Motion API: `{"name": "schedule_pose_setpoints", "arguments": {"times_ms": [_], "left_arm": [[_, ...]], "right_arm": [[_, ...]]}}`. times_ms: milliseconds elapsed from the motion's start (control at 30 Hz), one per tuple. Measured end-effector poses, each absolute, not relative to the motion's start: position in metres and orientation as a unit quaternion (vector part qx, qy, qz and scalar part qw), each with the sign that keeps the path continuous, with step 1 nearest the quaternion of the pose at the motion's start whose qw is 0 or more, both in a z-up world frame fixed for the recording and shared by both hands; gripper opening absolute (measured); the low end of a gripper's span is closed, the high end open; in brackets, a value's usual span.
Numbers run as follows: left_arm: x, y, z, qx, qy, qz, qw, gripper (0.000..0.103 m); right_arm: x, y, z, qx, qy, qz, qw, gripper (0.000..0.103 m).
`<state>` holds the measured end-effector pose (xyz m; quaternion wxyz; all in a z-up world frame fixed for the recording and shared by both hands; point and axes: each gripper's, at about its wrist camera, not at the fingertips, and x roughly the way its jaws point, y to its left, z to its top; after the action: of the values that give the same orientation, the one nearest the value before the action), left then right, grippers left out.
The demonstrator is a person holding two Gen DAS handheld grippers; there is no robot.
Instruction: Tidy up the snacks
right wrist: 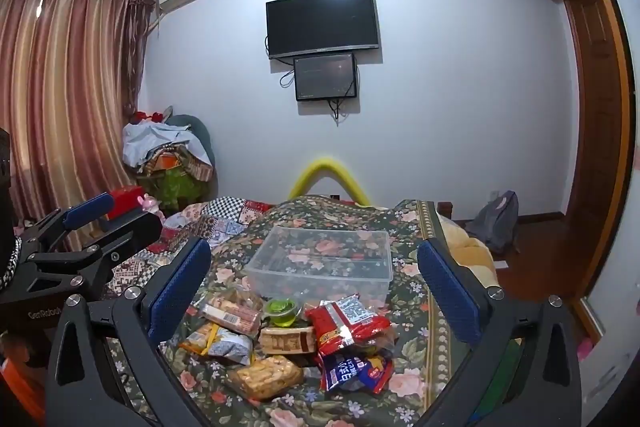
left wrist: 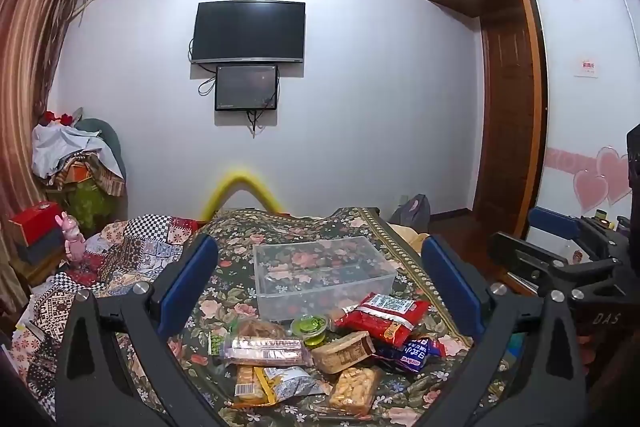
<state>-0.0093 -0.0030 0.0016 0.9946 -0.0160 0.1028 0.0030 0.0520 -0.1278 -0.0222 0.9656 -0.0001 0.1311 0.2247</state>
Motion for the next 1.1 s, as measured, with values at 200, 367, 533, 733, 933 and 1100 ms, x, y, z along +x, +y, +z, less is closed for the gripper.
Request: {"name": "schedule_pose_setpoints", "arguments": {"times_ms": [200,367,533,733,933,1100], "left_arm": [[-0.0107,-0.0033,0.0023,-0.016,0.102,0.004,0.995,0.103],[-0.0094,-0.0042,0.0016,-0.016,0.103,0.005,0.995,0.103],[-0.0093,-0.0037,0.0007,-0.018,0.103,0.004,0.994,0.103],[-0.0083,-0.0051,0.0004,-0.015,0.102,0.005,0.995,0.103],[-0.0092,-0.0074,-0.0005,-0.011,0.1,0.006,0.995,0.103],[-0.01,-0.0074,-0.0008,-0.012,0.1,0.005,0.995,0.103]], "right_arm": [[0.0514,-0.129,-0.0215,0.002,0.131,0.225,0.966,0.103],[0.0509,-0.1293,-0.0213,0.001,0.129,0.224,0.966,0.103],[0.0504,-0.1309,-0.0191,0.001,0.127,0.222,0.967,0.103],[0.0517,-0.1318,-0.019,0.005,0.126,0.219,0.968,0.103],[0.051,-0.1318,-0.0192,0.006,0.125,0.218,0.968,0.103],[0.0508,-0.1322,-0.0187,0.007,0.125,0.217,0.968,0.103]]}}
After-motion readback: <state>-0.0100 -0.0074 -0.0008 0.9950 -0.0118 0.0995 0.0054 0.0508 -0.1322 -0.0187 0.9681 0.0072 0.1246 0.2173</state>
